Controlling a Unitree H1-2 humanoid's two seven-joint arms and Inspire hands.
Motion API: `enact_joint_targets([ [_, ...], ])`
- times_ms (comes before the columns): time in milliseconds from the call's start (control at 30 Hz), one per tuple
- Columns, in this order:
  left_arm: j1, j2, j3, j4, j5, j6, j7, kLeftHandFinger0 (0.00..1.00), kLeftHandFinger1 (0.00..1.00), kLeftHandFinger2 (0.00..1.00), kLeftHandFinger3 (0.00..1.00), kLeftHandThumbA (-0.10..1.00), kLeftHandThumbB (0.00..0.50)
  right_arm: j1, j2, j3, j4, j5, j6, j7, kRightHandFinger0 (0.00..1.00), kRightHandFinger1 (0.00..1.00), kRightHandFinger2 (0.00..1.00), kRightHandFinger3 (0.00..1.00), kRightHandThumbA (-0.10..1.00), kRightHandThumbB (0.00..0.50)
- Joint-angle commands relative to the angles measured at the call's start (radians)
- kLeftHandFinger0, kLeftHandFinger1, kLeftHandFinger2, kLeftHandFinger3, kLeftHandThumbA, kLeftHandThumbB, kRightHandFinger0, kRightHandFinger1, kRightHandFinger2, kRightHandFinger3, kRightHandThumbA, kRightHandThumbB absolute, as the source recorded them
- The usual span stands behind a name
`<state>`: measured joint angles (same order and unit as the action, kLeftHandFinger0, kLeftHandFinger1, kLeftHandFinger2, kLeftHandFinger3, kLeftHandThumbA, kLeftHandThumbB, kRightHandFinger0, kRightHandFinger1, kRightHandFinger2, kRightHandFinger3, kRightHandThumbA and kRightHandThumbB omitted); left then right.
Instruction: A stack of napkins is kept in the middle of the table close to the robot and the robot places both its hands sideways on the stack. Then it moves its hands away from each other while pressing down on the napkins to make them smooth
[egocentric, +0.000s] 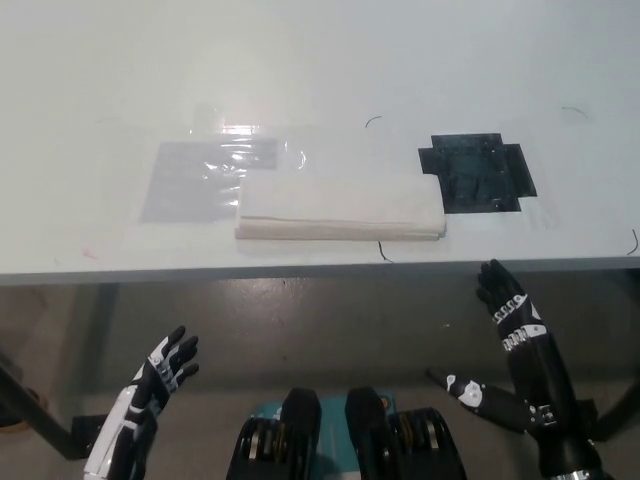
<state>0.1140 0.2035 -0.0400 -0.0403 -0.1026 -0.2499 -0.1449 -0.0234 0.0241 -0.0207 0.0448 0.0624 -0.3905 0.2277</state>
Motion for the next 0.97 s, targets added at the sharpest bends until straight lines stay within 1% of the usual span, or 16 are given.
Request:
enact_joint_targets([
  [0, -0.024, 0.009, 0.011, 0.002, 0.005, -0.007, -0.011, 1.0, 1.0, 1.0, 1.0, 1.0, 0.245, 0.0, -0.01, 0.002, -0.018, -0.006, -0.054, -0.027, 1.0, 1.0, 1.0, 1.0, 1.0, 0.126],
  [67, -0.026, 0.01, 0.008, 0.001, 0.002, -0.002, -0.014, 1.0, 1.0, 1.0, 1.0, 1.0, 0.24, 0.005, -0.011, -0.001, -0.015, 0.005, -0.052, -0.031, 1.0, 1.0, 1.0, 1.0, 1.0, 0.125],
  [133, -0.021, 0.013, 0.008, -0.002, 0.0, 0.015, -0.016, 1.0, 1.0, 1.0, 1.0, 1.0, 0.241, 0.023, -0.01, 0.0, -0.019, 0.008, -0.033, -0.034, 1.0, 1.0, 1.0, 1.0, 1.0, 0.11],
  [167, -0.015, 0.012, 0.009, -0.006, 0.005, 0.018, -0.013, 1.0, 1.0, 1.0, 1.0, 1.0, 0.23, 0.032, -0.008, 0.002, -0.018, -0.006, -0.038, -0.041, 1.0, 1.0, 1.0, 1.0, 1.0, 0.09],
  [200, -0.013, 0.011, 0.01, -0.006, 0.009, 0.019, -0.01, 1.0, 1.0, 1.0, 1.0, 1.0, 0.23, 0.037, -0.006, 0.002, -0.016, -0.01, -0.041, -0.046, 1.0, 1.0, 1.0, 1.0, 1.0, 0.077],
  [300, -0.011, 0.007, 0.013, -0.002, 0.006, 0.022, -0.007, 1.0, 1.0, 1.0, 1.0, 1.0, 0.207, 0.049, -0.002, 0.006, -0.015, -0.01, -0.032, -0.051, 1.0, 1.0, 1.0, 1.0, 1.0, 0.054],
  [333, -0.018, 0.006, 0.014, 0.001, 0.011, 0.018, -0.004, 1.0, 1.0, 1.0, 1.0, 1.0, 0.211, 0.047, -0.001, 0.007, -0.018, -0.014, -0.022, -0.054, 1.0, 1.0, 1.0, 1.0, 1.0, 0.038],
  [367, -0.021, 0.005, 0.015, 0.004, 0.012, 0.017, -0.002, 1.0, 1.0, 1.0, 1.0, 1.0, 0.211, 0.048, -0.001, 0.009, -0.022, -0.017, -0.016, -0.056, 1.0, 1.0, 1.0, 1.0, 1.0, 0.034],
  [400, -0.029, 0.002, 0.017, 0.005, 0.022, 0.023, 0.005, 1.0, 1.0, 1.0, 1.0, 1.0, 0.225, 0.045, -0.002, 0.01, -0.027, -0.015, -0.001, -0.056, 1.0, 1.0, 1.0, 1.0, 1.0, 0.031],
  [467, -0.028, 0.0, 0.019, 0.0, 0.03, 0.031, 0.01, 1.0, 1.0, 1.0, 1.0, 1.0, 0.236, 0.042, -0.008, 0.014, -0.022, -0.014, -0.002, -0.053, 1.0, 1.0, 1.0, 1.0, 1.0, 0.014],
  [533, -0.027, -0.001, 0.025, -0.004, 0.02, 0.04, 0.01, 1.0, 1.0, 1.0, 1.0, 1.0, 0.238, 0.04, -0.008, 0.018, -0.02, -0.014, 0.006, -0.054, 1.0, 1.0, 1.0, 1.0, 1.0, 0.014],
  [567, -0.027, -0.002, 0.027, -0.006, 0.015, 0.04, 0.008, 1.0, 1.0, 1.0, 1.0, 1.0, 0.223, 0.038, -0.009, 0.019, -0.019, -0.012, 0.009, -0.053, 1.0, 1.0, 1.0, 1.0, 1.0, 0.007],
  [667, -0.033, -0.001, 0.03, -0.007, 0.011, 0.041, 0.003, 1.0, 1.0, 1.0, 1.0, 1.0, 0.217, 0.03, -0.011, 0.021, -0.012, -0.011, 0.012, -0.055, 1.0, 1.0, 1.0, 1.0, 1.0, 0.01],
  [767, -0.043, -0.003, 0.033, -0.002, 0.007, 0.046, 0.001, 1.0, 1.0, 1.0, 1.0, 1.0, 0.237, 0.026, -0.013, 0.021, -0.01, -0.01, 0.021, -0.058, 1.0, 1.0, 1.0, 1.0, 1.0, 0.009],
  [833, -0.05, -0.002, 0.034, 0.002, 0.007, 0.046, -0.002, 1.0, 1.0, 1.0, 1.0, 1.0, 0.239, 0.02, -0.015, 0.021, -0.007, 0.001, 0.028, -0.055, 1.0, 1.0, 1.0, 1.0, 1.0, 0.014],
  [933, -0.054, -0.004, 0.037, -0.001, 0.001, 0.05, -0.004, 1.0, 1.0, 1.0, 1.0, 1.0, 0.222, 0.012, -0.014, 0.02, -0.006, 0.009, 0.043, -0.056, 1.0, 1.0, 1.0, 1.0, 0.99, 0.023],
])
